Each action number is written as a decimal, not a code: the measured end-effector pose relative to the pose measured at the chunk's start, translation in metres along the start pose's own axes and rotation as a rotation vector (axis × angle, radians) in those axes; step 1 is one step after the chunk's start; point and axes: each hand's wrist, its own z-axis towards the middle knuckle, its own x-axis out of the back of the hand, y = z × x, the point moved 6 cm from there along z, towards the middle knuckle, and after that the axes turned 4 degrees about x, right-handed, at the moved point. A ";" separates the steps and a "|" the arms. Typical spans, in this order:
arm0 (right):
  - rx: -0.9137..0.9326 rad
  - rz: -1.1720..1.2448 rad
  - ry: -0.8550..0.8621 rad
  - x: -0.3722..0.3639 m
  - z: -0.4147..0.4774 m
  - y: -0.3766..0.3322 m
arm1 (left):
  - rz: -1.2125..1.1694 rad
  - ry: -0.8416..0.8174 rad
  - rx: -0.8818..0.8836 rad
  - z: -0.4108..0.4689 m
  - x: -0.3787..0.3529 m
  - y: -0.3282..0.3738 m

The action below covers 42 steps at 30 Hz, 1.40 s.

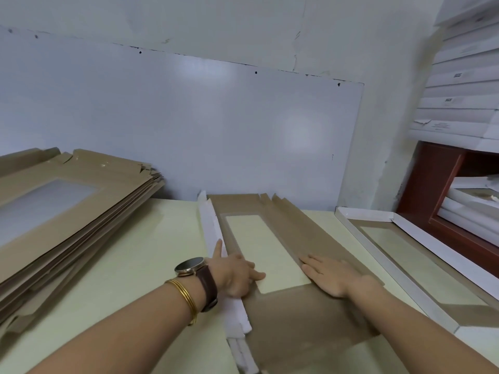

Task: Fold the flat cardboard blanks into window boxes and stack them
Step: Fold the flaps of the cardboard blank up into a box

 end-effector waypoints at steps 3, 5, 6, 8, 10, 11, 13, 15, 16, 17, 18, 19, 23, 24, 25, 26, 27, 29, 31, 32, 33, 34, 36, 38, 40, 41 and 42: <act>0.019 -0.015 0.019 0.001 -0.003 -0.004 | 0.037 0.071 0.027 0.000 0.001 -0.004; 0.039 -0.030 0.027 0.002 -0.005 -0.007 | 0.033 0.110 0.071 -0.001 0.003 -0.008; 0.053 -0.043 0.031 0.003 -0.006 -0.009 | 0.021 0.121 0.095 -0.001 0.003 -0.011; 0.091 -0.079 0.041 0.004 -0.010 -0.017 | -0.002 0.134 0.149 -0.002 0.003 -0.018; 0.135 -0.122 0.056 0.005 -0.016 -0.026 | 0.001 0.170 0.189 -0.003 0.002 -0.023; 0.151 -0.140 0.061 0.005 -0.019 -0.031 | 0.013 0.195 0.204 -0.003 0.001 -0.025; 0.175 -0.160 0.051 0.006 -0.026 -0.041 | 0.023 0.240 0.228 -0.002 -0.001 -0.028; 0.207 -0.170 0.042 0.006 -0.032 -0.052 | 0.001 0.254 0.253 0.000 -0.005 -0.031; 0.225 -0.171 0.047 0.006 -0.036 -0.057 | -0.010 0.253 0.265 0.001 -0.008 -0.033; 0.246 -0.166 0.054 0.006 -0.040 -0.064 | -0.019 0.254 0.276 0.001 -0.010 -0.036; 0.268 -0.152 0.059 0.007 -0.044 -0.071 | -0.027 0.257 0.287 0.001 -0.012 -0.040; 0.286 -0.133 0.058 0.007 -0.048 -0.076 | -0.033 0.259 0.295 0.001 -0.014 -0.043; 0.250 0.010 -0.016 0.007 -0.060 -0.094 | -0.016 0.312 0.308 -0.003 -0.010 -0.051; 0.229 0.036 -0.034 0.006 -0.062 -0.099 | -0.025 0.337 0.308 -0.004 -0.008 -0.051; 0.218 0.036 -0.038 0.005 -0.064 -0.106 | -0.058 0.353 0.308 -0.005 -0.006 -0.051; 0.219 0.006 -0.026 0.005 -0.065 -0.115 | -0.102 0.350 0.306 -0.004 -0.005 -0.049; 0.225 -0.044 -0.006 0.005 -0.066 -0.125 | -0.142 0.332 0.303 -0.003 -0.005 -0.047; 0.222 -0.144 0.026 0.003 -0.065 -0.145 | -0.194 0.276 0.299 0.000 -0.002 -0.041; 0.204 -0.194 0.044 0.002 -0.063 -0.162 | -0.260 0.234 0.278 0.004 0.002 -0.035; 0.194 -0.197 0.054 0.004 -0.061 -0.169 | -0.291 0.204 0.259 0.006 0.004 -0.031; 0.189 -0.194 0.061 0.005 -0.061 -0.175 | -0.312 0.167 0.248 0.007 0.006 -0.027; 0.194 -0.192 0.066 0.007 -0.060 -0.180 | -0.327 0.120 0.257 0.008 0.006 -0.025; 0.223 -0.182 0.078 0.011 -0.060 -0.192 | -0.367 0.037 0.297 0.009 0.002 -0.025; 0.243 -0.137 0.064 0.012 -0.060 -0.198 | -0.416 0.009 0.301 0.010 -0.002 -0.028; 0.245 -0.038 0.025 0.015 -0.058 -0.195 | -0.435 0.010 0.265 0.012 -0.006 -0.032; 0.247 0.025 0.007 0.017 -0.056 -0.191 | -0.430 0.026 0.230 0.012 -0.006 -0.033; 0.256 0.096 -0.021 0.019 -0.054 -0.188 | -0.427 0.041 0.202 0.010 -0.008 -0.035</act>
